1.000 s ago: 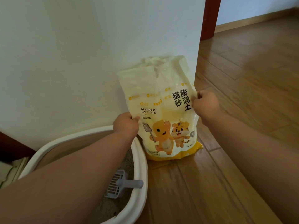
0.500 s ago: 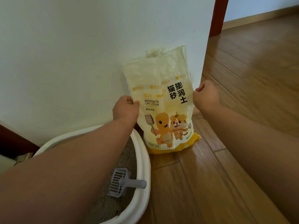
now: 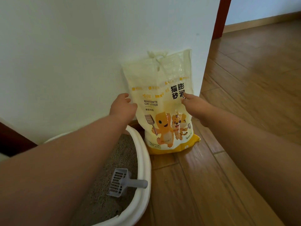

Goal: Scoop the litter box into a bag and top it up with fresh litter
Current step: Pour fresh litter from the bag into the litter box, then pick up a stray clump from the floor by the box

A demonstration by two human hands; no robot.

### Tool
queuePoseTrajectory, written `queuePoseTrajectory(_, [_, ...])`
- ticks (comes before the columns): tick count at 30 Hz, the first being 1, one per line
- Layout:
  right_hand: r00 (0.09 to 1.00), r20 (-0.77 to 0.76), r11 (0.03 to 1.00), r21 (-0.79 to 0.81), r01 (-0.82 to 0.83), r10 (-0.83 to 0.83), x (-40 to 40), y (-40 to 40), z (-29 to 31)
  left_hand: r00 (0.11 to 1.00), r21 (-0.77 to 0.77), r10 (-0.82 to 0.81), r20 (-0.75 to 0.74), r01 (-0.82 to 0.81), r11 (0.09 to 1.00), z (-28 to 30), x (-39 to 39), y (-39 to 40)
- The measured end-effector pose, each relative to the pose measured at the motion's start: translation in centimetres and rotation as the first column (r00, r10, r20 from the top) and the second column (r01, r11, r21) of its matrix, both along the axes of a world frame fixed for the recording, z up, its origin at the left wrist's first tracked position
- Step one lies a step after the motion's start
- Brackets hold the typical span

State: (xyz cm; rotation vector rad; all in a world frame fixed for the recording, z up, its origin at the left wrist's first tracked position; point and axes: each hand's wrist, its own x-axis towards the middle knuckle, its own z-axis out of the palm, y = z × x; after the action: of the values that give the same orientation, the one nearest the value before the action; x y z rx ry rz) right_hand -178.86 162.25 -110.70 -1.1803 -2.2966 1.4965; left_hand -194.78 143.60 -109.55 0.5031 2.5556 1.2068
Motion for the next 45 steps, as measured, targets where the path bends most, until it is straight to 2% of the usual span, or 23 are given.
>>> queuePoseTrajectory(5, [0.996,-0.082,0.998,0.035,0.049,-0.046,0.6,-2.2,1.1,0.989,-0.065,-0.145,0.000,0.145,0.987,1.2,3.6,-2.5])
queuePoseTrajectory(9, [0.991,-0.128,0.997,0.052,0.052,-0.045,2.1,-5.8,2.6,0.941,-0.230,-0.327,-0.084,0.301,0.925,2.7,7.2,-5.8])
queuePoseTrajectory(13, [0.996,-0.085,0.987,0.160,0.025,-0.012,3.9,-9.6,3.5,0.929,-0.301,-0.356,-0.100,0.312,0.901,3.0,9.5,-9.7])
queuePoseTrajectory(17, [0.996,0.075,0.964,0.258,-0.064,0.046,6.1,-13.4,5.1,0.930,-0.331,-0.359,-0.073,0.317,0.889,3.2,10.3,-14.5])
queuePoseTrajectory(21, [0.935,0.333,0.857,0.442,-0.266,0.119,8.4,-17.3,7.9,0.924,-0.441,-0.374,-0.080,0.303,0.845,4.8,11.3,-19.3])
queuePoseTrajectory(23, [0.893,0.430,0.782,0.510,-0.360,0.131,9.3,-19.3,9.1,0.931,-0.478,-0.359,-0.069,0.285,0.831,5.7,11.6,-21.5])
queuePoseTrajectory(25, [0.877,0.464,0.738,0.547,-0.395,0.125,9.9,-21.1,10.3,0.937,-0.499,-0.344,-0.067,0.267,0.825,6.5,12.0,-23.3])
queuePoseTrajectory(29, [0.890,0.446,0.720,0.586,-0.371,0.095,10.4,-23.9,11.0,0.939,-0.522,-0.324,-0.112,0.222,0.824,7.4,13.0,-24.6])
queuePoseTrajectory(33, [0.904,0.421,0.621,0.690,-0.373,0.076,9.9,-26.0,10.1,0.945,-0.508,-0.261,-0.198,0.129,0.852,7.5,13.5,-25.3])
queuePoseTrajectory(39, [0.957,0.284,0.649,0.718,-0.253,0.059,9.2,-29.5,8.9,0.937,-0.379,-0.051,-0.344,-0.089,0.921,6.5,16.6,-29.3])
queuePoseTrajectory(42, [0.967,0.246,0.715,0.663,-0.223,0.073,9.0,-31.9,7.2,0.940,-0.284,0.048,-0.337,-0.150,0.947,4.0,18.8,-31.7])
queuePoseTrajectory(45, [0.974,0.191,0.747,0.628,-0.216,0.122,9.5,-34.2,4.5,0.940,-0.289,0.053,-0.338,-0.157,0.944,0.7,19.9,-34.0])
